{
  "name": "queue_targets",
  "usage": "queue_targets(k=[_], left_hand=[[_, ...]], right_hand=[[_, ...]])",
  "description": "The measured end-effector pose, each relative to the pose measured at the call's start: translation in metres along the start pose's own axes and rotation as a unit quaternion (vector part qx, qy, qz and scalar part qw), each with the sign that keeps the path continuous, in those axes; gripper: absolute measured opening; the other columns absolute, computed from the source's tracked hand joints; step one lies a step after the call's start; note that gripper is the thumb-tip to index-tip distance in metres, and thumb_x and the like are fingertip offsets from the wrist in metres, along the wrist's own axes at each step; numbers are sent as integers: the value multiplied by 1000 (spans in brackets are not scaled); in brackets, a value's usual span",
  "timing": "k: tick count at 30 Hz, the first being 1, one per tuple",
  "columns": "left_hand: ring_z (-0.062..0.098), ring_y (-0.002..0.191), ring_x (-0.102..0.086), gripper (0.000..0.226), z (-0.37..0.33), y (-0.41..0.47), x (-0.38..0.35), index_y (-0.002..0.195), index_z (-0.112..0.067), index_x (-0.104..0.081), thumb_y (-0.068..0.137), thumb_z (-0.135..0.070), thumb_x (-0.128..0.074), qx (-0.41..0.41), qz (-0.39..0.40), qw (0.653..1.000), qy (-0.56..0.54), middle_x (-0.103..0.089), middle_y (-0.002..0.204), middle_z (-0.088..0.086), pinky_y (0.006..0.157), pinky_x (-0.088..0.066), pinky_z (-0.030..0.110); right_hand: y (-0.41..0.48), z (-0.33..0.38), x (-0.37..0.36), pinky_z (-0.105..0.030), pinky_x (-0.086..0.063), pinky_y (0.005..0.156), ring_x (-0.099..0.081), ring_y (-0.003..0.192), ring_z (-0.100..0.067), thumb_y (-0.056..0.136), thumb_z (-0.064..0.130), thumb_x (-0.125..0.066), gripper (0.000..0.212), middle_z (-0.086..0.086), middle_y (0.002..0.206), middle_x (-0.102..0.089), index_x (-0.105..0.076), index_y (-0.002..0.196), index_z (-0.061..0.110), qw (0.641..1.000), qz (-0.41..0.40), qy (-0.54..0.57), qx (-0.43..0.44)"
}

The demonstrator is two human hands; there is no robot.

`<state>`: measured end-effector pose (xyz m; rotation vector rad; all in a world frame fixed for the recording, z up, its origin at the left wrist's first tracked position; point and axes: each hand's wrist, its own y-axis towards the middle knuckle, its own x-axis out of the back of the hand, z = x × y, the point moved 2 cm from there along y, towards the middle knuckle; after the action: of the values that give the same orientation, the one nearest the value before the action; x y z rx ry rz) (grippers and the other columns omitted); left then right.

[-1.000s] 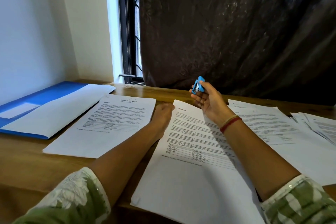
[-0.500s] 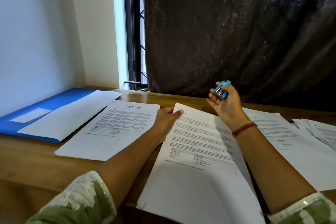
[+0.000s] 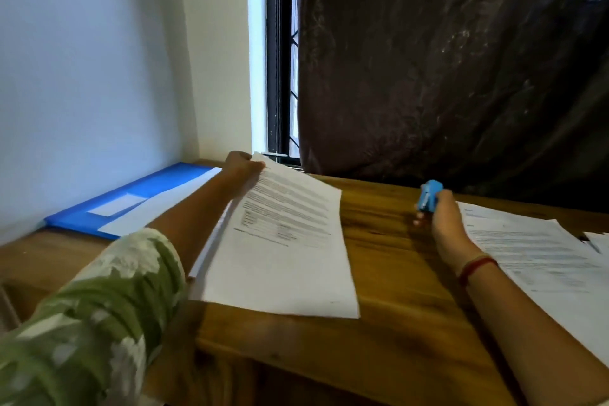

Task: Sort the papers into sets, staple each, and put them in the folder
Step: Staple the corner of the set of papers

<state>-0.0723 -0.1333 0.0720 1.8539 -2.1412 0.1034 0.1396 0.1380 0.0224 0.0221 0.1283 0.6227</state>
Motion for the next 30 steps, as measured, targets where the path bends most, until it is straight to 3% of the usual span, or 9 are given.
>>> queue_targets(k=[3, 7, 9, 11, 15, 19, 23, 27, 30], left_hand=[[19, 61, -56, 28, 29, 20, 18, 111, 3, -64, 87, -12, -65, -21, -8, 996, 90, -62, 76, 9, 55, -44, 24], [27, 99, -62, 27, 54, 39, 27, 106, -6, -69, 81, -17, -72, -61, -21, 980, 189, -69, 108, 13, 81, -44, 33], [28, 105, -60, 28, 58, 44, 28, 105, -7, -67, 80, -19, -73, -70, -30, 973, 217, -67, 112, 12, 85, -43, 33], [28, 108, -58, 29, 60, 47, 28, 108, -8, -65, 82, -21, -72, -69, -38, 970, 228, -64, 114, 10, 85, -41, 33], [27, 107, -58, 28, 70, 54, 28, 107, -11, -67, 82, -24, -71, -69, -36, 966, 248, -65, 115, 8, 82, -41, 32], [25, 104, -59, 24, 80, 57, 24, 104, -12, -68, 84, -26, -69, -73, -35, 964, 255, -66, 114, 7, 83, -42, 32], [28, 108, -57, 30, 81, 54, 20, 113, -8, -62, 88, -22, -65, -58, -53, 963, 259, -63, 118, 11, 88, -43, 34], [33, 123, -48, 52, 79, 48, 13, 132, -7, -46, 85, -12, -66, -40, -73, 957, 278, -51, 133, 16, 100, -41, 40], [34, 128, -39, 49, 68, 38, 4, 133, -7, -42, 88, -10, -61, -84, -135, 934, 321, -43, 136, 18, 98, -41, 43]], right_hand=[[-36, -5, -40, -23, -42, 59, -49, 69, -12, 106, 30, -23, 28, -3, 84, -53, -47, 110, 16, 990, 88, -112, 12], [-84, -17, -78, -31, -47, 89, -54, 103, -15, 103, 36, -35, 34, -1, 115, -55, -45, 132, 21, 947, 247, -189, 75], [-98, -25, -88, -22, -46, 85, -51, 110, -12, 101, 37, -43, 43, 2, 125, -52, -41, 140, 20, 908, 301, -255, 138], [-105, -32, -95, -16, -46, 78, -51, 109, -11, 97, 40, -50, 47, 1, 129, -51, -39, 141, 23, 872, 316, -321, 192], [-111, -39, -103, -31, -47, 98, -47, 123, -15, 92, 46, -58, 55, 1, 140, -48, -38, 139, 30, 839, 306, -383, 235], [-116, -37, -107, -37, -41, 105, -42, 128, -15, 88, 56, -58, 63, 6, 144, -46, -33, 141, 34, 792, 289, -457, 284], [-114, -40, -108, -32, -43, 99, -45, 124, -14, 84, 60, -60, 65, 6, 140, -48, -38, 138, 32, 797, 280, -454, 282], [-112, -42, -107, -29, -46, 97, -45, 121, -12, 79, 57, -68, 67, 4, 137, -47, -44, 134, 27, 810, 307, -429, 256], [-112, -39, -104, -30, -47, 98, -44, 121, -12, 76, 59, -69, 74, 5, 139, -41, -41, 137, 27, 833, 318, -387, 236]])
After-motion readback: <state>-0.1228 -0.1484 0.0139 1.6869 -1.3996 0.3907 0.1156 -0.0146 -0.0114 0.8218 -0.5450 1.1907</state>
